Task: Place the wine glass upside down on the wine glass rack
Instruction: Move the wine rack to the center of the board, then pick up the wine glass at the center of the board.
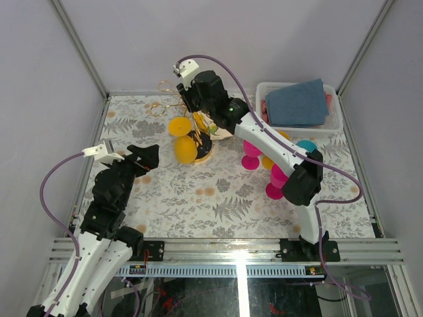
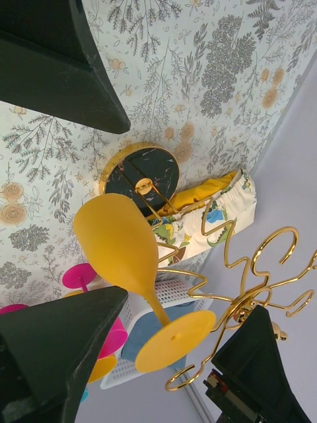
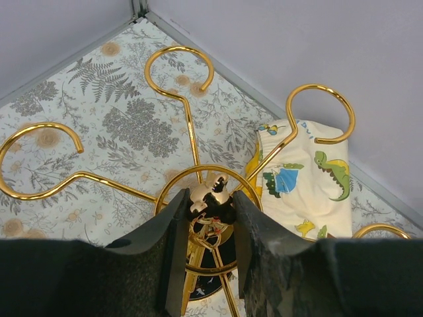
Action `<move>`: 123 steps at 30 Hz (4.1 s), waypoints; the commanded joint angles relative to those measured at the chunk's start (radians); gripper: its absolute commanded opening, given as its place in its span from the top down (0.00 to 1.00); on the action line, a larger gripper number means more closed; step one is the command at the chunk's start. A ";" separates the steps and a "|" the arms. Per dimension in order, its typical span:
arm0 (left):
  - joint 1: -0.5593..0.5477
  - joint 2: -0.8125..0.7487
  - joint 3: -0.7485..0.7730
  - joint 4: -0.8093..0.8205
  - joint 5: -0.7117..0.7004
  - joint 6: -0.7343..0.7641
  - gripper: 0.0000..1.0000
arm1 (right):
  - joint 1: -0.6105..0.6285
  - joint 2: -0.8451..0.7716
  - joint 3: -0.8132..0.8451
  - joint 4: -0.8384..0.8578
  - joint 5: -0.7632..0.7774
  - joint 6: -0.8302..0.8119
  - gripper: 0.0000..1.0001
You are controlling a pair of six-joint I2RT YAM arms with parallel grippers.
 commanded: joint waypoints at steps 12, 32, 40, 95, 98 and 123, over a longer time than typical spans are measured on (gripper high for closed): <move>-0.003 0.016 0.009 -0.005 -0.015 0.031 0.00 | -0.035 0.034 0.112 0.150 0.016 -0.109 1.00; -0.003 0.080 0.079 -0.206 -0.058 0.095 0.00 | -0.036 -0.232 -0.099 0.109 0.020 0.047 0.12; -0.003 0.162 0.108 -0.268 -0.068 0.064 0.00 | -0.035 -0.591 -0.607 0.180 0.118 0.156 0.05; -0.003 0.109 0.167 -0.272 -0.070 0.128 0.00 | -0.281 -0.428 -0.607 -0.277 0.051 0.267 0.01; -0.003 0.111 0.166 -0.271 -0.067 0.129 0.00 | -0.293 -0.413 -0.614 -0.274 0.045 0.264 0.01; -0.003 0.132 0.167 -0.269 -0.053 0.134 0.00 | -0.296 -0.393 -0.726 -0.307 -0.035 0.309 0.01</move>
